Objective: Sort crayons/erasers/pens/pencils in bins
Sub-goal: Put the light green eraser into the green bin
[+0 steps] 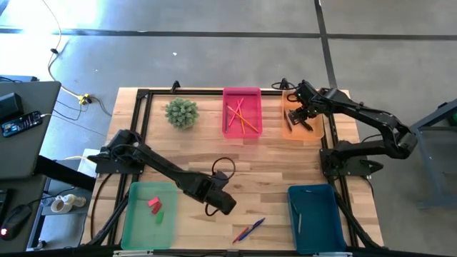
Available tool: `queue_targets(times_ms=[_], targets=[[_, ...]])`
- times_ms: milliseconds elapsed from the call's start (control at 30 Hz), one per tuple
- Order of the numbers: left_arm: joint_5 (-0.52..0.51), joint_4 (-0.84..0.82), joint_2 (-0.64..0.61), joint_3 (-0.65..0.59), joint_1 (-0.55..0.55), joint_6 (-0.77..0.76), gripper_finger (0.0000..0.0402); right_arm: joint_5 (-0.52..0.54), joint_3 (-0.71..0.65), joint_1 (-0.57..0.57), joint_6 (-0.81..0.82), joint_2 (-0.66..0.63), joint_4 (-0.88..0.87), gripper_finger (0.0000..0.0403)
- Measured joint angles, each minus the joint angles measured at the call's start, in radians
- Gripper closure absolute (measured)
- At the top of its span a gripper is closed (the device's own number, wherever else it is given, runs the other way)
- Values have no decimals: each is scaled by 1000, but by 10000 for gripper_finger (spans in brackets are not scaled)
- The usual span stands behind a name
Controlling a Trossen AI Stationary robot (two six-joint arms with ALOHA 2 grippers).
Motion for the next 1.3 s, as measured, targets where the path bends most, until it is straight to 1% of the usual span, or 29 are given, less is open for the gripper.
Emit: queue_targets(times_ms=[333,533,800,933,1067,1167,1300], targets=[[3,10,77,0,-5,-2,241,0,0,0,0,0,0,265],[3,32,91,1,-4,7,241,0,0,0,0,0,0,265],[46,53,136,1,-4,6,241,0,0,0,0,1,0,265],[47,42,152,5,-4,7,242,0,0,0,0,1,0,265],[46,8,166,7,-4,39,257,-22,0,0,0,-3,0,265],[38,-16,167,7,-4,71,280,-43,0,0,0,-26,0,265],[26,-20,167,7,-5,116,312,-45,0,0,-1,-80,0,265]])
